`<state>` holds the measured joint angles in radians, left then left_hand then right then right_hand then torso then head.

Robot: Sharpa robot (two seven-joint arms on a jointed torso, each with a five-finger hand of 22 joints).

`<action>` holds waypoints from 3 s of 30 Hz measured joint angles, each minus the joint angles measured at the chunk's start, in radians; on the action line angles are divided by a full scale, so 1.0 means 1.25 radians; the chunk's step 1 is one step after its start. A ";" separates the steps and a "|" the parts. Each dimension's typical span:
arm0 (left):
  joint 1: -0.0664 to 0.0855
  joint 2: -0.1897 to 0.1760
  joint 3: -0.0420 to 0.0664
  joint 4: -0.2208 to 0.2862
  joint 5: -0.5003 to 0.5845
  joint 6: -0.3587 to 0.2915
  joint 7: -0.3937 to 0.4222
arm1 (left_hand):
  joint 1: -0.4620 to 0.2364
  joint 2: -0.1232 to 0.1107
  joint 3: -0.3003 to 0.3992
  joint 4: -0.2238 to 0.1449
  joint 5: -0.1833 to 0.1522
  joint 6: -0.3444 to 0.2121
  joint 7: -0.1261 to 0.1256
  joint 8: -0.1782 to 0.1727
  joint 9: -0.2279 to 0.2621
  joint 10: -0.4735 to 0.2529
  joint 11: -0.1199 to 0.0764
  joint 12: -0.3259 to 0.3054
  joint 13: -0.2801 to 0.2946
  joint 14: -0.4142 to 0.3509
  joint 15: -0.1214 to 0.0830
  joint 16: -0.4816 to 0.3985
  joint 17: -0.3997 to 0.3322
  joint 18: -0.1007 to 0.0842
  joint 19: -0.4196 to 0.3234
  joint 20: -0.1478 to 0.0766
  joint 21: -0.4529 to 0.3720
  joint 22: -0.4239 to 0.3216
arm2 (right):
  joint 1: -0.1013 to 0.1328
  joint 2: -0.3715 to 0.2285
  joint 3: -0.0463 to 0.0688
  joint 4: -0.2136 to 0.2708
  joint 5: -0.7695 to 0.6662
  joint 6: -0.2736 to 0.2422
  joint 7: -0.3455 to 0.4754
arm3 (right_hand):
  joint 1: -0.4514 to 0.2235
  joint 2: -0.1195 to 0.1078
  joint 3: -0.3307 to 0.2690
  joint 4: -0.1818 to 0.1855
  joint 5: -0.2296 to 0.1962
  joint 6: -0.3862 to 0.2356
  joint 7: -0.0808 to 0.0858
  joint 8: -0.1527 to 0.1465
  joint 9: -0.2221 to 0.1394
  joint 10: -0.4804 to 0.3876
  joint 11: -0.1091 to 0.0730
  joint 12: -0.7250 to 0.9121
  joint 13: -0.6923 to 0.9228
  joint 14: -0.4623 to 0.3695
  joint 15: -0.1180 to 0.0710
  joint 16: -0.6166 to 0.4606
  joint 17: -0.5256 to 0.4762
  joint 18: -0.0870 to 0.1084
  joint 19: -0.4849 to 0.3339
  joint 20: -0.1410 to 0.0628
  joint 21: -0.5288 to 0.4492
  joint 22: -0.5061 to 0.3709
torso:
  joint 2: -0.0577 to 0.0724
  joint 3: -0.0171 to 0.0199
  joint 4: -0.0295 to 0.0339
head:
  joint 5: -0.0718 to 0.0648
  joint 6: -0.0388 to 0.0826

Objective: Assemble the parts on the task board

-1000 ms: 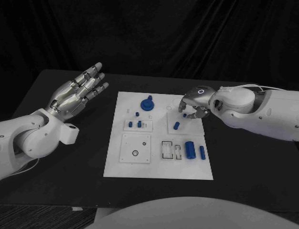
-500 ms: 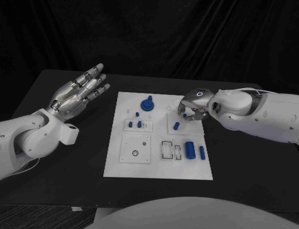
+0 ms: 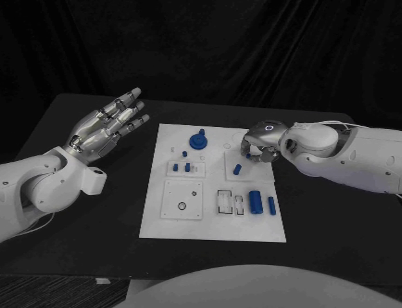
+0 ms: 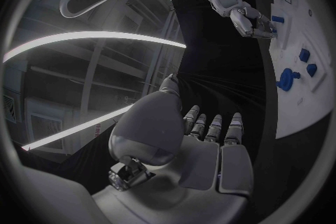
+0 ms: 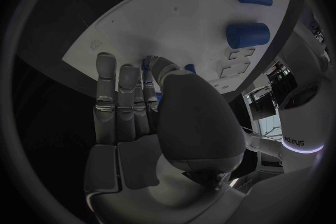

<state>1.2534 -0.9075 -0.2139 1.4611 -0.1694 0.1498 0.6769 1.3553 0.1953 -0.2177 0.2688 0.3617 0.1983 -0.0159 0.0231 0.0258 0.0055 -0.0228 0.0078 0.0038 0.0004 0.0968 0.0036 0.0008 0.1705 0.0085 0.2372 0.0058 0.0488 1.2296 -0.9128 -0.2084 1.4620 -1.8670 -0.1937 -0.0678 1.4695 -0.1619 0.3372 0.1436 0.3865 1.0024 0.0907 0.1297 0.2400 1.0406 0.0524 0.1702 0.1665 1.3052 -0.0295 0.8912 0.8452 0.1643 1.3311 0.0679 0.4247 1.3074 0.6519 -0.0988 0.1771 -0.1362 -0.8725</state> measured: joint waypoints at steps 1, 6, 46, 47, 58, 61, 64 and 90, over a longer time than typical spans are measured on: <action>0.000 0.000 0.000 0.000 0.000 0.000 0.000 | 0.000 0.000 0.000 0.000 0.002 0.000 0.000 0.000 0.000 0.000 0.000 0.000 0.000 0.000 0.000 0.000 0.000 0.000 0.001 0.001 0.001 0.003 | 0.000 0.000 0.000 -0.001 0.000 -0.001 0.000 | 0.000 0.000 0.002 0.000 0.000 0.002 0.002 0.000 0.002 0.002 0.000 0.000 0.000 0.000 0.000 0.000 -0.001 0.000 0.000 0.000 0.000 0.000 | 0.000 0.0000 -0.0002 | 0.001 0.000; -0.001 0.000 0.000 -0.002 0.000 0.000 0.000 | 0.007 0.000 -0.002 -0.002 0.011 0.003 0.003 0.000 0.001 0.000 0.000 0.000 0.000 0.000 0.006 0.000 0.000 0.000 0.004 0.004 0.001 0.010 | -0.002 0.001 0.000 -0.006 0.001 -0.006 0.001 | 0.000 0.000 0.010 -0.008 0.000 0.013 0.004 0.009 0.011 0.020 0.000 0.000 -0.003 0.000 0.000 0.000 -0.003 0.000 0.000 0.000 0.000 0.000 | 0.000 -0.0004 -0.0008 | 0.002 0.000; -0.005 0.008 0.000 -0.016 0.001 0.008 -0.007 | 0.046 0.020 -0.002 -0.007 0.044 0.086 0.054 0.023 0.011 0.024 0.041 0.043 0.011 0.009 0.026 0.003 0.004 0.000 0.028 0.034 0.013 0.042 | -0.004 -0.015 -0.001 0.008 0.041 -0.076 0.014 | -0.020 0.018 0.029 -0.046 -0.034 0.089 0.003 0.040 0.039 0.155 -0.004 -0.014 -0.023 -0.005 0.002 -0.125 -0.124 0.000 -0.010 0.004 -0.056 0.000 | -0.001 -0.0015 -0.0005 | 0.004 0.000; -0.005 0.008 0.000 -0.017 0.001 0.008 -0.008 | 0.046 0.020 -0.002 -0.007 0.046 0.086 0.054 0.023 0.011 0.024 0.041 0.043 0.011 0.009 0.026 0.003 0.004 0.000 0.028 0.034 0.013 0.043 | -0.002 -0.018 -0.001 0.013 0.042 -0.080 0.014 | -0.020 0.018 0.029 -0.046 -0.034 0.089 0.003 0.040 0.039 0.155 -0.004 -0.015 -0.023 -0.004 0.002 -0.125 -0.125 0.000 -0.008 0.002 -0.052 0.000 | -0.001 -0.0015 -0.0005 | 0.005 0.000; -0.005 0.017 0.000 -0.022 0.001 0.012 -0.022 | 0.046 0.020 -0.002 -0.007 0.046 0.089 0.057 0.023 0.011 0.021 0.044 0.043 0.011 0.009 0.026 0.003 0.004 0.000 0.028 0.034 0.013 0.043 | 0.055 -0.058 0.000 0.082 0.049 -0.098 0.010 | -0.019 0.018 0.029 -0.046 -0.031 0.089 0.003 0.035 0.039 0.156 -0.002 -0.022 -0.027 0.002 0.001 -0.130 -0.129 0.000 -0.004 0.004 -0.050 0.000 | -0.003 -0.0032 -0.0002 | 0.011 0.000; -0.005 0.018 0.000 -0.022 0.001 0.014 -0.025 | 0.046 0.020 -0.002 -0.007 0.046 0.089 0.057 0.023 0.011 0.024 0.047 0.044 0.011 0.009 0.026 0.003 0.004 0.000 0.028 0.034 0.013 0.043 | 0.074 -0.069 0.000 0.108 0.053 -0.098 0.006 | -0.020 0.018 0.029 -0.046 -0.031 0.089 0.003 0.034 0.039 0.158 -0.001 -0.022 -0.027 0.003 0.003 -0.132 -0.129 0.000 -0.004 0.004 -0.046 0.000 | -0.003 -0.0033 0.0008 | 0.009 0.000; -0.005 0.019 0.000 -0.024 0.001 0.015 -0.030 | 0.046 0.020 -0.004 -0.009 0.046 0.089 0.057 0.023 0.011 0.024 0.047 0.046 0.011 0.009 0.026 0.003 0.004 0.000 0.028 0.034 0.013 0.043 | 0.088 -0.075 0.000 0.134 0.057 -0.098 0.002 | -0.020 0.018 0.028 -0.047 -0.031 0.089 0.003 0.033 0.039 0.158 -0.001 -0.022 -0.028 0.004 0.004 -0.132 -0.130 0.000 -0.004 0.004 -0.046 0.000 | -0.003 -0.0032 0.0011 | 0.009 0.000; -0.007 0.027 0.000 -0.026 0.001 0.027 -0.047 | 0.046 0.020 -0.004 -0.009 0.046 0.089 0.057 0.023 0.011 0.024 0.052 0.046 0.011 0.009 0.025 0.003 0.004 0.000 0.028 0.034 0.013 0.037 | 0.052 0.102 0.000 0.182 0.067 0.001 -0.002 | -0.020 0.018 0.036 -0.055 -0.015 0.086 0.015 0.015 0.056 0.155 0.002 -0.048 -0.042 0.023 0.006 -0.133 -0.122 0.000 0.005 0.007 -0.050 0.000 | -0.004 -0.0025 0.0003 | 0.043 0.000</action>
<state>1.2446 -0.8740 -0.2140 1.4291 -0.1677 0.1833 0.6182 1.4125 0.2207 -0.2229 0.2578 0.4192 0.3093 0.0556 0.0521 0.0396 0.0351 0.0426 0.0655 0.0175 0.0111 0.1287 0.0074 0.0059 0.1703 0.0435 0.2792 0.0226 0.0952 1.2940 -0.7857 -0.2081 1.6891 -1.7835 -0.1930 -0.0705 1.4449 -0.1399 0.3822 0.0754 0.3681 1.1096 0.1090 0.1486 0.3096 1.2338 0.0551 0.1105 0.1138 1.3337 -0.0222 0.7250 0.6930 0.1642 1.3368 0.0768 0.3616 1.3074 0.6471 -0.1018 0.1775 -0.0819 -0.8725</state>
